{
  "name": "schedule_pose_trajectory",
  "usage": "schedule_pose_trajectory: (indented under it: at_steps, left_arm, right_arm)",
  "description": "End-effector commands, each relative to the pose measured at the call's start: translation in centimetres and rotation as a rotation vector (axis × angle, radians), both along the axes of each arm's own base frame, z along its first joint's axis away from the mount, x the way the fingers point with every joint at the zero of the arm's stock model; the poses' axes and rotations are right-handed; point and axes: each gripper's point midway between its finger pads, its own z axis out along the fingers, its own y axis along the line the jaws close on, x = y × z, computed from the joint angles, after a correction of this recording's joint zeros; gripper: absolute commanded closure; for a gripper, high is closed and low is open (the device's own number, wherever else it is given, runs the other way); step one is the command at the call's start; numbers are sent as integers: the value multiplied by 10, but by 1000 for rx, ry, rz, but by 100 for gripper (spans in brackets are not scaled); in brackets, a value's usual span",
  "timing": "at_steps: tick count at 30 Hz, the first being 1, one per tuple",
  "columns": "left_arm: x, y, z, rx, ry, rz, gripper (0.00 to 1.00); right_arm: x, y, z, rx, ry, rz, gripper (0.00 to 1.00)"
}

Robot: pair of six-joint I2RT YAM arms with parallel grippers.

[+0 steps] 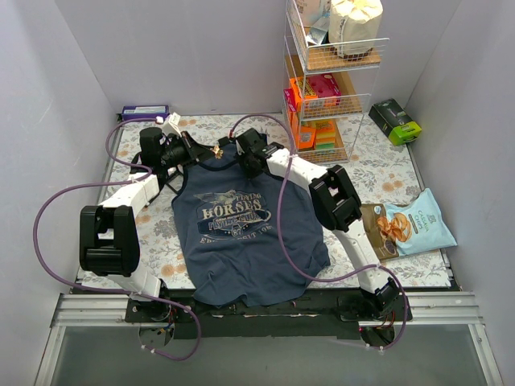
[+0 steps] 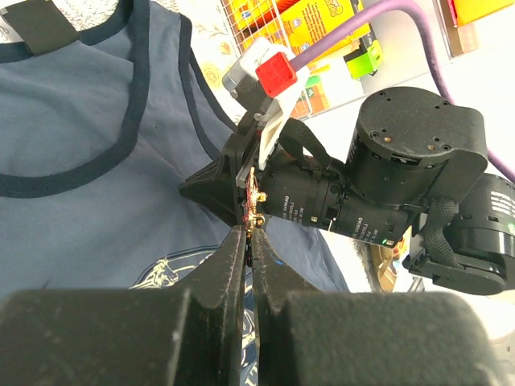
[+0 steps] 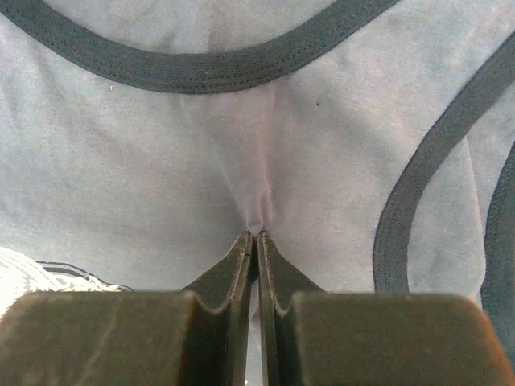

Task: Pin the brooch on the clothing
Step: Pin the brooch to the clothes.

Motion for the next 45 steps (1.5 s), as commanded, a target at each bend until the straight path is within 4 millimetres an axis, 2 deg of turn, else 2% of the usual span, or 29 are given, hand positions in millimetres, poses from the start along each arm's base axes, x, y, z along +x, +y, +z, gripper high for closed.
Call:
schedule_pose_trajectory:
  at_steps: [1, 4, 6, 8, 9, 11, 12, 14, 15, 16, 17, 18, 19, 27, 36, 45]
  left_arm:
    - [-5, -5, 8, -24, -24, -25, 100]
    - [-1, -2, -5, -12, 4, 6, 100]
    - [0, -4, -13, -6, 24, 16, 100]
    - [0, -9, -19, 5, 37, 27, 100]
    - [1, -10, -22, 12, 38, 37, 100]
    - [2, -14, -28, 3, 54, 47, 100]
    - [1, -16, -28, -11, 60, 48, 100]
    - [4, -16, -26, -40, 57, 79, 100]
    - [3, -14, -32, -44, 71, 96, 100]
    - [5, -14, -26, -63, 42, 110, 100]
    - [4, -14, -26, -95, 48, 126, 100]
    - [0, -14, -35, -103, 62, 141, 100]
    - [3, -14, -29, -122, 22, 150, 100]
    - [2, -22, -44, -215, 13, 160, 100]
    - [6, -34, -69, -255, 67, 148, 100]
    - [7, -45, -100, -225, 153, 162, 100]
  right_arm:
    - [2, 1, 1, 83, 51, -28, 91]
    - [3, 7, 11, 142, 54, -38, 92]
    - [7, 7, 23, 175, 45, -56, 89]
    - [7, 10, 37, 221, 41, -49, 80]
    - [8, 9, 43, 239, 40, -60, 71]
    - [7, 6, 57, 269, 20, -66, 63]
    - [7, 2, 60, 279, 13, -77, 56]
    - [5, -4, 72, 304, -11, -86, 48]
    - [7, -7, 75, 310, -19, -96, 46]
    - [8, -9, 87, 323, -38, -103, 45]
    - [9, -12, 88, 324, -43, -112, 42]
    - [9, -17, 87, 320, -44, -123, 41]
    - [10, -18, 93, 328, -54, -126, 41]
    - [14, -20, 97, 349, -76, -168, 42]
    - [18, -18, 83, 336, -60, -176, 48]
    - [20, -13, 71, 330, -38, -161, 53]
